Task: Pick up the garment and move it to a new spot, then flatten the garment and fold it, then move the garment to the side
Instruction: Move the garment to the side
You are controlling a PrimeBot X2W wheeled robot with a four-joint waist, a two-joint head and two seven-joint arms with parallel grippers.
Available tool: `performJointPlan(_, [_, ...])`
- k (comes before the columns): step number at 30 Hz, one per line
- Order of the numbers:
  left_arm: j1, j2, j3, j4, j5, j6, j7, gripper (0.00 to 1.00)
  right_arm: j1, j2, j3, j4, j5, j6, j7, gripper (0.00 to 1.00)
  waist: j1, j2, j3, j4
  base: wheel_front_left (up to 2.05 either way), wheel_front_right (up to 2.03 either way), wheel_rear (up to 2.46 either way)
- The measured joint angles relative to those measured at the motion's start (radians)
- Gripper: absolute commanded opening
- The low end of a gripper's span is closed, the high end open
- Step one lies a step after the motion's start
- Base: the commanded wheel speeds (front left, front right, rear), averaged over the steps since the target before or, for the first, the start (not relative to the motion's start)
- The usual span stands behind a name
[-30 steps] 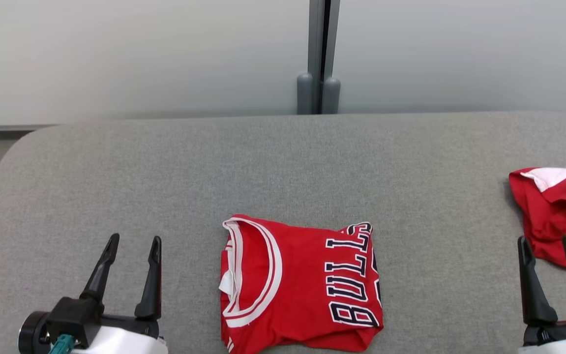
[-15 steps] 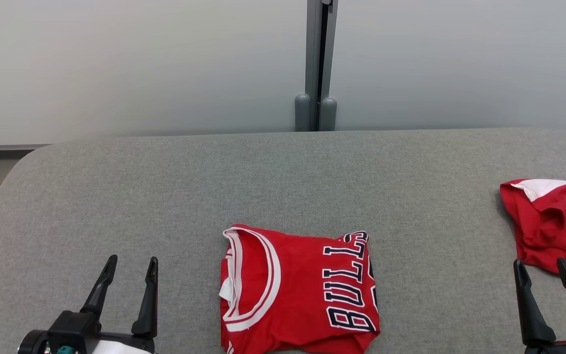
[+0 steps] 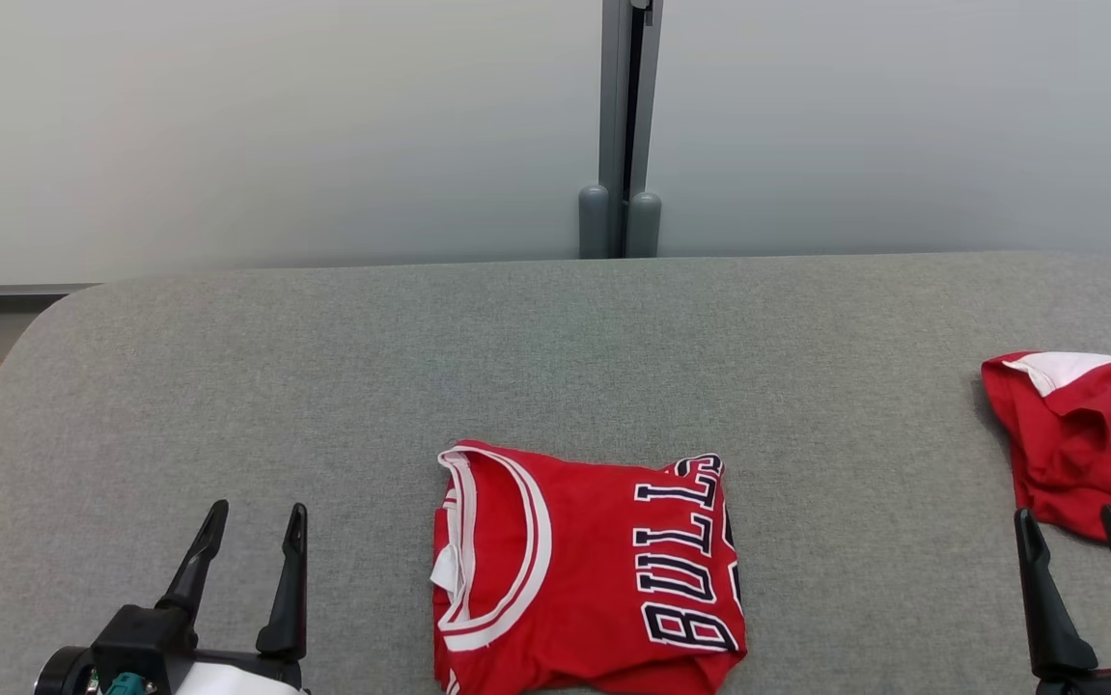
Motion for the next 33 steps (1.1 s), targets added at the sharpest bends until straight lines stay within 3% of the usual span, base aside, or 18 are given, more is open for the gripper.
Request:
performJointPlan(14, [-0.079, -0.018, -0.032, -0.025, 0.0, -0.01, 0.0, 1.0, -0.025, 0.003, 0.018, 0.05, 0.006, 0.0, 0.017, 1.0, 0.0, 0.0, 0.046, 0.057, 0.0, 0.0, 0.0])
performJointPlan(22, [-0.22, -0.066, -0.067, -0.036, 0.007, -0.036, -0.002, 1.0, -0.133, -0.008, 0.122, 0.213, 0.049, 0.0, 0.017, 1.0, 0.0, 0.0, 0.154, 0.158, 0.0, 0.0, 0.0])
performJointPlan(31, [-0.254, -0.086, -0.062, -0.043, 0.022, -0.044, -0.002, 1.0, -0.203, 0.014, 0.222, 0.396, 0.096, 0.0, 0.101, 1.0, 0.0, 0.0, 0.252, 0.251, 0.0, 0.0, 0.0])
performJointPlan(32, [-0.254, -0.087, -0.06, -0.046, 0.023, -0.044, -0.002, 1.0, -0.209, 0.014, 0.225, 0.402, 0.101, 0.0, 0.114, 0.47, 0.0, 0.0, 0.258, 0.255, 0.0, 0.0, 0.0])
performJointPlan(33, [-0.254, -0.088, -0.057, -0.049, 0.025, -0.044, -0.002, 1.0, -0.216, 0.011, 0.23, 0.401, 0.101, 0.0, 0.121, 0.18, 0.0, 0.0, 0.263, 0.259, 0.0, 0.0, 0.0])
